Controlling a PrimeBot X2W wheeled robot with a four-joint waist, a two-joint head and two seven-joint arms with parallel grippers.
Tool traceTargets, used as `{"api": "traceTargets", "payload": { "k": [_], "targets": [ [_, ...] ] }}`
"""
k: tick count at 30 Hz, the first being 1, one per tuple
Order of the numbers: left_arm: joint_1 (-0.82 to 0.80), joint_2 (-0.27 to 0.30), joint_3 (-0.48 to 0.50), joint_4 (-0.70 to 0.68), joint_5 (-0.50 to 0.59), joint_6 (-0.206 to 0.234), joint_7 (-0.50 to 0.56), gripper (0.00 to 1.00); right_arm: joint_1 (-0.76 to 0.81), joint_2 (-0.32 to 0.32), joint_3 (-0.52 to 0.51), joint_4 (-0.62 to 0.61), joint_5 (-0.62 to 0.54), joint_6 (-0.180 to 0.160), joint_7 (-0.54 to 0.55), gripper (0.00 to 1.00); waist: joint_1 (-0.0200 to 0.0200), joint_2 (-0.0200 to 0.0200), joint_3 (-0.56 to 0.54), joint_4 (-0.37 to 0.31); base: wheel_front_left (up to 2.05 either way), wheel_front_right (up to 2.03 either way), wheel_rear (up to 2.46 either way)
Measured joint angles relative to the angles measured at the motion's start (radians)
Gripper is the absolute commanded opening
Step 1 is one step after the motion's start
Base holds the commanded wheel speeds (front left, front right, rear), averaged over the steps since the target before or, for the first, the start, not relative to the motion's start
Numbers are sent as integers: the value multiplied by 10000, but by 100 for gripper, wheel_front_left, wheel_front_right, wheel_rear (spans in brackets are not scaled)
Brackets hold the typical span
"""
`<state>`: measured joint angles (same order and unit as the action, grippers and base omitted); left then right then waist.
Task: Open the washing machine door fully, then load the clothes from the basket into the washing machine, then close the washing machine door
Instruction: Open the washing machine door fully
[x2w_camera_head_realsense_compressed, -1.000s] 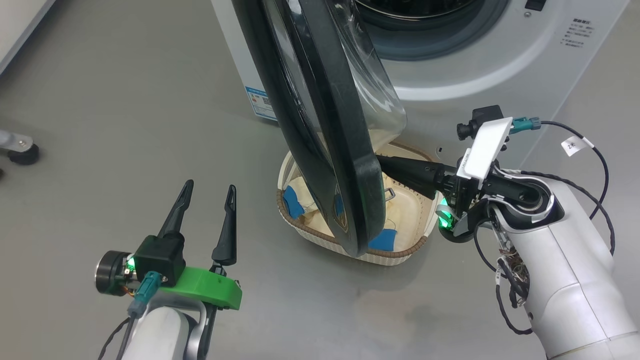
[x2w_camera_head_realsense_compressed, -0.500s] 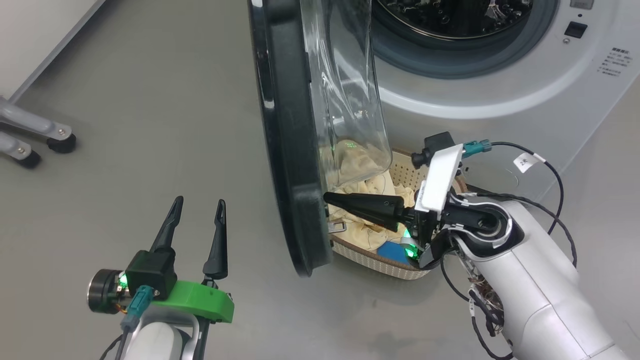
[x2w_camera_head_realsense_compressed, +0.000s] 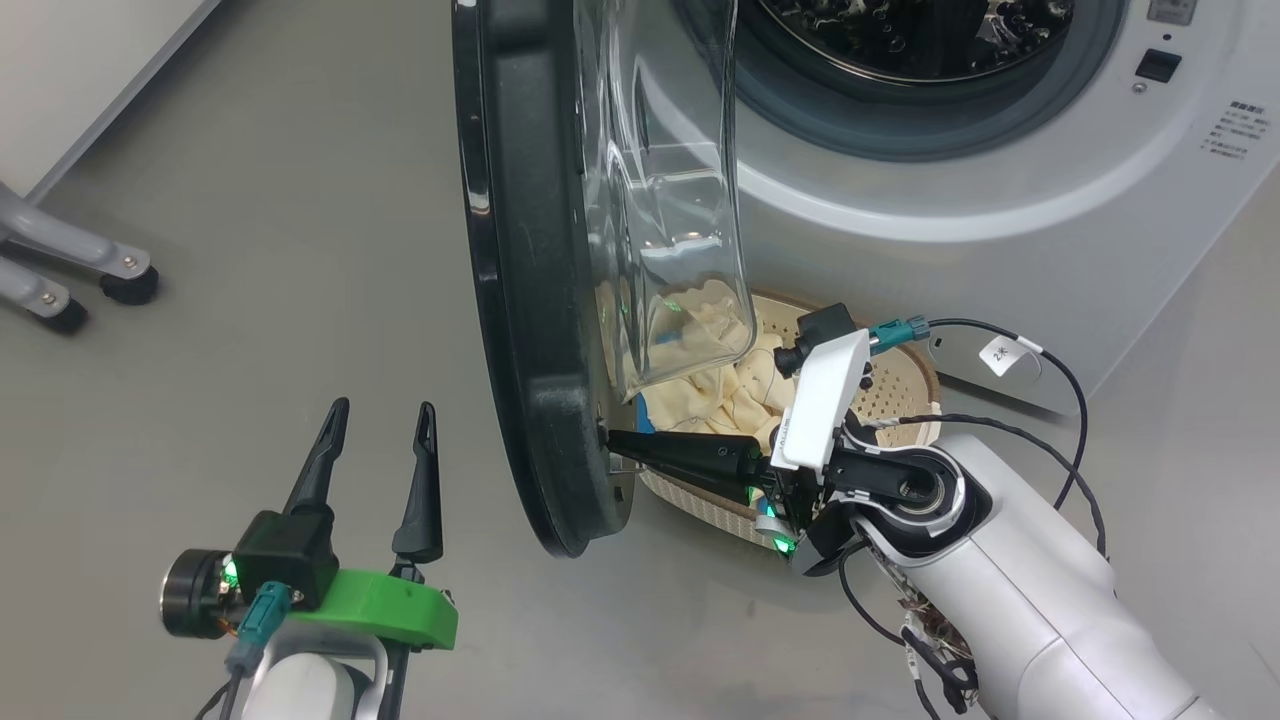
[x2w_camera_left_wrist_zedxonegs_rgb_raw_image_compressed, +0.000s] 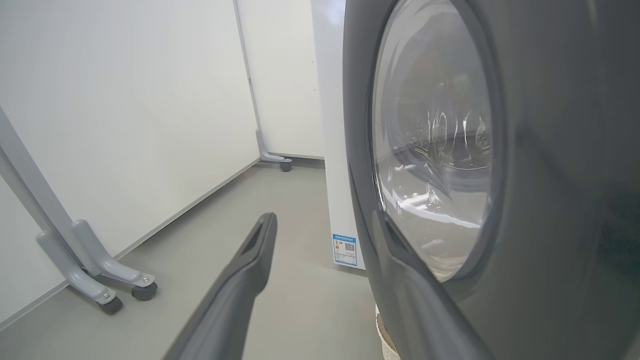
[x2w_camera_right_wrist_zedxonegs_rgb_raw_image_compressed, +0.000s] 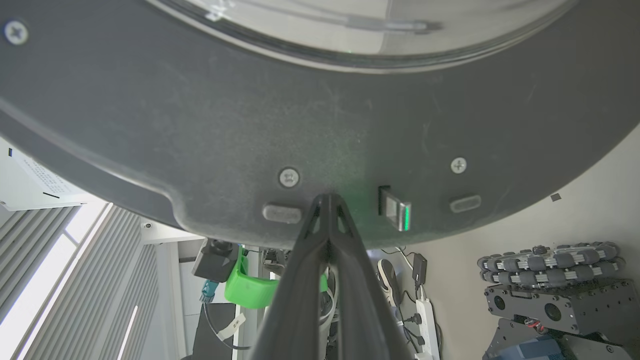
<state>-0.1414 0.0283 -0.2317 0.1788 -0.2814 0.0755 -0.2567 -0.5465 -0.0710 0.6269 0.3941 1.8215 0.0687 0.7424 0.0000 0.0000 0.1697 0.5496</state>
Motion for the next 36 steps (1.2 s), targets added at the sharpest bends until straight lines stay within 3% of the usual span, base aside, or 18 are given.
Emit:
{"api": "traceTargets", "payload": {
  "k": [20, 36],
  "targets": [
    [191, 2, 25, -215, 12, 35, 0, 100, -400, 0, 1289, 389, 213, 171, -1868, 0, 0, 0, -23, 28, 0, 0, 0],
    [186, 15, 382, -82, 219, 31, 0, 100, -385, 13, 504, 872, 213, 368, -2907, 0, 0, 0, -192, -241, 0, 0, 0]
  ]
}}
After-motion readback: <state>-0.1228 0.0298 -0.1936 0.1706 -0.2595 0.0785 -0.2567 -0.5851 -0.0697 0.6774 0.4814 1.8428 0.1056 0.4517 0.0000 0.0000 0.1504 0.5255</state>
